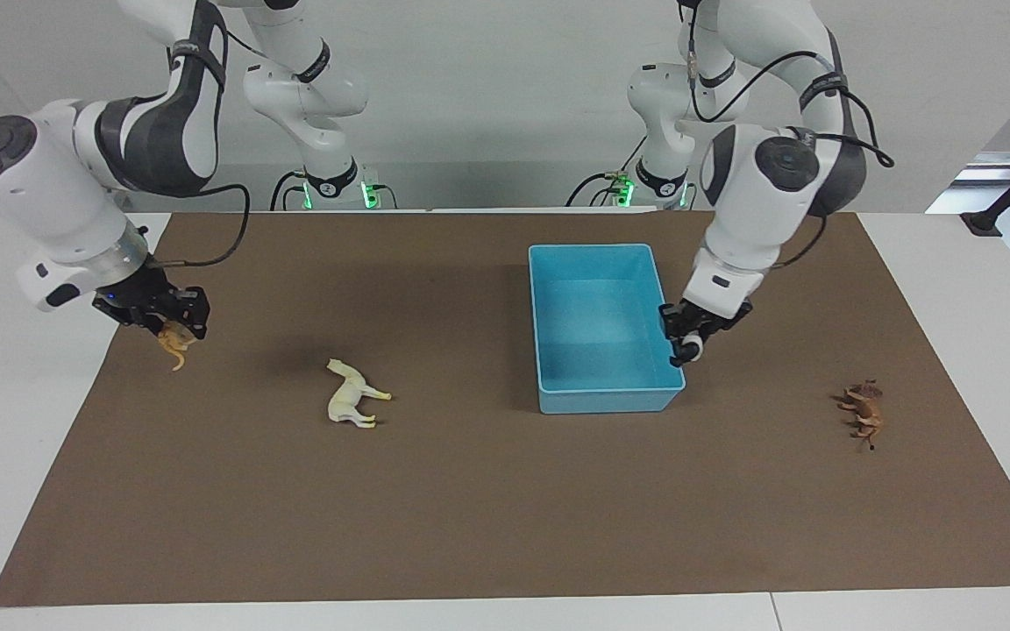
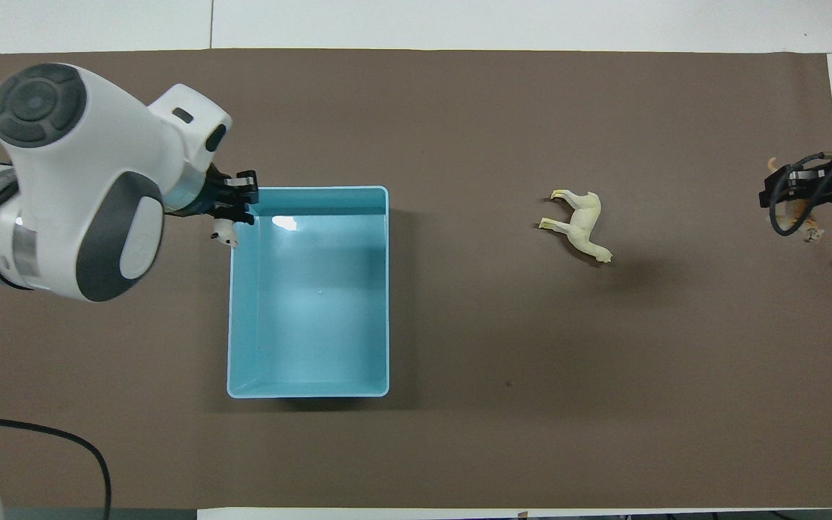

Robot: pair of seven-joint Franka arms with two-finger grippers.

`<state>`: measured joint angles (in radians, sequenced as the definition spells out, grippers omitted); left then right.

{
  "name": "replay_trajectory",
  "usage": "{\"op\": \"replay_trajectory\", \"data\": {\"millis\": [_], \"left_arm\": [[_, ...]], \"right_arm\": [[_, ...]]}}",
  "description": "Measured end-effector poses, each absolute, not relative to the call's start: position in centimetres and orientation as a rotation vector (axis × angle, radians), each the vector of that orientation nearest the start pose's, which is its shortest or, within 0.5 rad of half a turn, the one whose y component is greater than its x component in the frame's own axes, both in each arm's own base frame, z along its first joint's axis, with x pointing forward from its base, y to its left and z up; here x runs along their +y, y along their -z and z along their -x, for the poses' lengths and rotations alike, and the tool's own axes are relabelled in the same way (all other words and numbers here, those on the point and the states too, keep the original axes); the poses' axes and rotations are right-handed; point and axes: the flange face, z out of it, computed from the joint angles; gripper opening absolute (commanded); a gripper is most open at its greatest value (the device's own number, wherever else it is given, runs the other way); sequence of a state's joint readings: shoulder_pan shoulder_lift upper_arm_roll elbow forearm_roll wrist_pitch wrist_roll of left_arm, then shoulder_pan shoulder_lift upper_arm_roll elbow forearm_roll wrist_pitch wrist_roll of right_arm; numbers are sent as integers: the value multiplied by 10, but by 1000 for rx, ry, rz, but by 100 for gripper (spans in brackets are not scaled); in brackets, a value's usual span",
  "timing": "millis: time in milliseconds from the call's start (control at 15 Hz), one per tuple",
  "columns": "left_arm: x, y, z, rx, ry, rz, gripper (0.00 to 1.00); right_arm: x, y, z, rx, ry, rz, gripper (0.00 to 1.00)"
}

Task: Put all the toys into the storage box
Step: 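Drop the panda into the box while the right gripper grasps the deer, then lift the deer with the right gripper while the left gripper reaches the horse, then lower the deer into the box while the left gripper grasps the horse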

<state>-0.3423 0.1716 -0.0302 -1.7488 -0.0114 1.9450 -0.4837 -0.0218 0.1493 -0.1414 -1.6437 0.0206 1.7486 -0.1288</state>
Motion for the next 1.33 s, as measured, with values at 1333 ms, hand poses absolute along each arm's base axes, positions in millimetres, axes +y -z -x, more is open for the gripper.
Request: {"op": "replay_trajectory", "data": {"millis": [1333], "left_arm": [[119,-420,-622,324,156,3091,100]], "right_arm": [[417,-578,-516,412,97,3108,0]]}}
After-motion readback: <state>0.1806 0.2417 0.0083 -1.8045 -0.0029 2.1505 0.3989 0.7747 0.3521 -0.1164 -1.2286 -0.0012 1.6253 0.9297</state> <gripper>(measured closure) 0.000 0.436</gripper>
